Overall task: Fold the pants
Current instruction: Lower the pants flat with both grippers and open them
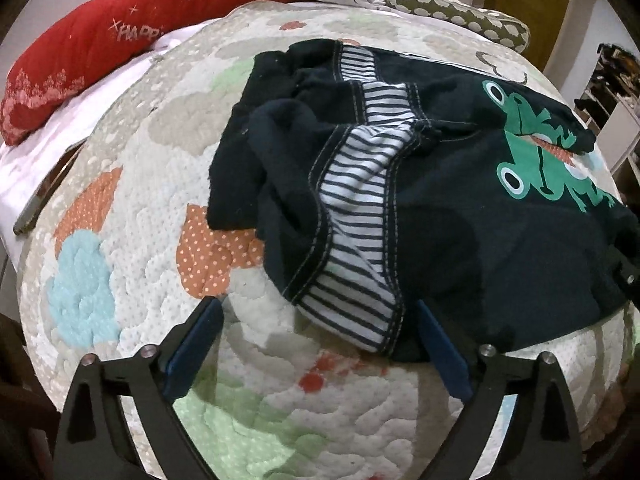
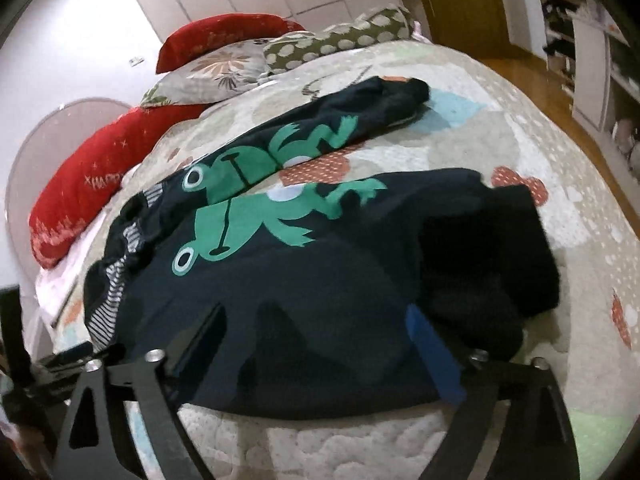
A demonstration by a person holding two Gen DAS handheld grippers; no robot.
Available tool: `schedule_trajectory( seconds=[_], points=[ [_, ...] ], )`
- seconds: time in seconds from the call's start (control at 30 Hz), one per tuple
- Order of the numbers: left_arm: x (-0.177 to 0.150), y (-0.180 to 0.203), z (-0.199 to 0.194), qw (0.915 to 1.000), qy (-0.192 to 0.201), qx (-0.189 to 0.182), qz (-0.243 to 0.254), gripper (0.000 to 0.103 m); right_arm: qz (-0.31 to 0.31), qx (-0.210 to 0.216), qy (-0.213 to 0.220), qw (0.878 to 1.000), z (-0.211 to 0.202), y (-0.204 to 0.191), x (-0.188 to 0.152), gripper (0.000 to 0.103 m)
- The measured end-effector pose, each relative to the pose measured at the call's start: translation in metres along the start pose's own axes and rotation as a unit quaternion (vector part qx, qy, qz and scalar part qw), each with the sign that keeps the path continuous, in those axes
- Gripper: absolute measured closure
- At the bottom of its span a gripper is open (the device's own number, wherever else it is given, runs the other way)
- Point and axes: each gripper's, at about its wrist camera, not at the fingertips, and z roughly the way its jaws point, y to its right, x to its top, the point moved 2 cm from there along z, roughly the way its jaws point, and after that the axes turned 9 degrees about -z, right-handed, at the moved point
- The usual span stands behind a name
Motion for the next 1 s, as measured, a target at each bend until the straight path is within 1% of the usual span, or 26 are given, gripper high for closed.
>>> schedule_trajectory(
  seconds=[0.1, 0.3, 0.47, 0.77, 1.0],
  points=[
    [0.0, -0.002, 0.002, 1.0, 0.001, -0.004, -0.001, 0.004, -0.023, -0.023, 0.0, 0.999, 0.004, -0.01, -0.002, 0.001],
    [-0.001, -0.004, 0.004, 0.9999, 0.003, -0.012, -0.003, 0.001, -0.067, -0.069, -0.019, 0.995, 0.013, -0.022, -0.002, 0.001],
    [-0.001, -0.006, 0.005, 0.9998, 0.003, -0.021, -0.004, 0.0, -0.083, -0.094, -0.03, 0.992, 0.018, -0.027, -0.003, 0.001],
    [-0.002, -0.008, 0.004, 0.9995, 0.007, -0.029, -0.002, 0.0, -0.1, -0.113, -0.044, 0.988, 0.022, -0.032, -0.003, 0.001],
    [-0.002, -0.008, 0.005, 0.9996, 0.007, -0.029, -0.002, 0.0, -0.102, -0.11, -0.035, 0.988, 0.021, -0.031, -0.005, 0.001]
  ],
)
